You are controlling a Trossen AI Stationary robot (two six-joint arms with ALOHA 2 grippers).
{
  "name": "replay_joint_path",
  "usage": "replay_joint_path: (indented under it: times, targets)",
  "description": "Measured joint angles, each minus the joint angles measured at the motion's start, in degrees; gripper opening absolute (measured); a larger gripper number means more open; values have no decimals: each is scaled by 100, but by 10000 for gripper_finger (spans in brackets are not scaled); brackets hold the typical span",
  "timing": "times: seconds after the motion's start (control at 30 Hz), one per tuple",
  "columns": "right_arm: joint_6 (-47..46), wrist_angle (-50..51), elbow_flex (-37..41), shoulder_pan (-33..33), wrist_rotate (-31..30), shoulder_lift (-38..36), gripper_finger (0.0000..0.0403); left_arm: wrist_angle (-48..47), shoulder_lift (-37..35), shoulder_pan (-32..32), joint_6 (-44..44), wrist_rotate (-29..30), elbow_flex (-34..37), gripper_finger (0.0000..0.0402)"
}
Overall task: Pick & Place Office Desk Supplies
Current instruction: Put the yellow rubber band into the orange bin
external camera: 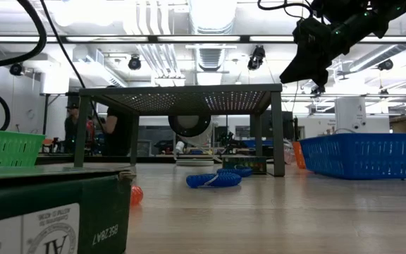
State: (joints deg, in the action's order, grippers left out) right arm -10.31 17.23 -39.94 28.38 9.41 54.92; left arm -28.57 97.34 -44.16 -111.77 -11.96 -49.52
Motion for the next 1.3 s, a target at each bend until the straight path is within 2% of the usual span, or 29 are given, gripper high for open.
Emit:
replay_joint_path:
  times: [0.13, 0.5, 0.77, 0.93, 1.3]
  targets:
    - [0, 0, 0, 0, 0, 0, 68, -57, 0, 0, -76, -16, 3, 10]
    - [0, 0, 0, -1, 0, 0, 68, -35, -48, 2, -74, -3, 4, 1]
    - [2, -2, 0, -2, -14, 0, 68, -16, -442, 7, -55, 257, 4, 1]
    - [4, 0, 0, 0, -33, 0, 68, -15, -707, 7, 191, 648, 2, 0]
    - [2, 0, 0, 0, -35, 0, 68, 57, -1385, 7, 1031, 1903, -2, 0]
